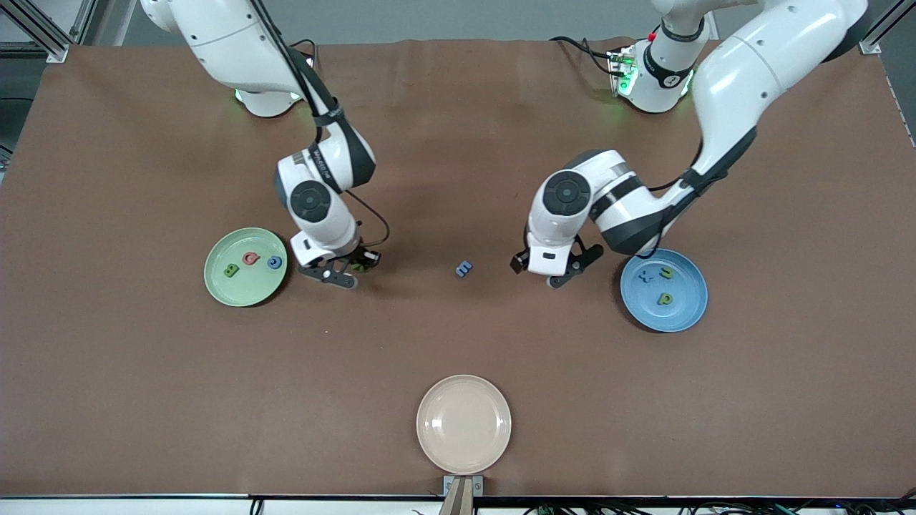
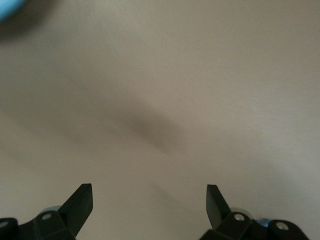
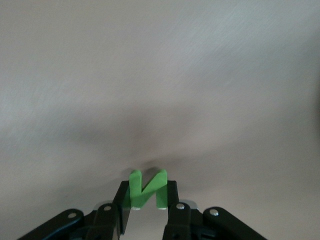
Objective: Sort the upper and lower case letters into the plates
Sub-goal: 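Drop the d on the blue plate while the right gripper grasps the N, then drop the N on the green plate while the left gripper grasps the e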
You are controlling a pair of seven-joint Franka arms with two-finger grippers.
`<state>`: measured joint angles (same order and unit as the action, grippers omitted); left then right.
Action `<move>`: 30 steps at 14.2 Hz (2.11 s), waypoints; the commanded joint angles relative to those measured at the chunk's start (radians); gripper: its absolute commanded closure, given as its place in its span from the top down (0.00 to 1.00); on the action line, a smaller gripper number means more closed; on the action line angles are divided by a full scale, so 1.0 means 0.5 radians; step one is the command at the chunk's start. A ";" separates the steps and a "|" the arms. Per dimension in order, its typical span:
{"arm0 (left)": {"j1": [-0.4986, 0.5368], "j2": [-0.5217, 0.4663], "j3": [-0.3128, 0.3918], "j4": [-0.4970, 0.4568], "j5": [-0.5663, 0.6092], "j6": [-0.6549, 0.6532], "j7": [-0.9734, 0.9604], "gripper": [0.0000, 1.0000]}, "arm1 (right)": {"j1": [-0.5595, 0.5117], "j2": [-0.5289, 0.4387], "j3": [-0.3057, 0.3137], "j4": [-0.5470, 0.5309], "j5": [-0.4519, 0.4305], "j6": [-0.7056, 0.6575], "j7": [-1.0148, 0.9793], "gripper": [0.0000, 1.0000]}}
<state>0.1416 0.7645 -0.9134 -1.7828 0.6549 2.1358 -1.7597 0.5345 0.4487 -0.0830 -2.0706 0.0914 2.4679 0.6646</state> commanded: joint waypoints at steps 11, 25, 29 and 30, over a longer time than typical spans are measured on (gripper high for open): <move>-0.980 0.253 0.741 0.598 -0.457 0.254 -0.245 1.00 | -0.900 -0.075 0.025 -0.065 -0.063 0.007 -1.231 0.01; -1.124 0.416 0.854 0.789 -0.460 0.315 -0.223 0.81 | -0.903 -0.090 0.025 0.176 -0.100 -0.329 -1.228 1.00; -1.130 0.425 0.854 0.789 -0.463 0.330 -0.239 0.67 | -0.955 -0.084 0.025 0.664 -0.207 -0.922 -1.298 1.00; -1.136 0.425 0.854 0.789 -0.463 0.336 -0.242 0.65 | -0.986 -0.084 0.025 0.766 -0.207 -1.038 -1.356 1.00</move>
<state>-0.4082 0.9621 -0.4969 -1.4084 0.4407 2.2909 -1.8816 0.0796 0.4042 -0.0822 -1.7754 0.0062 2.0432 0.0324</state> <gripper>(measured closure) 0.330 0.000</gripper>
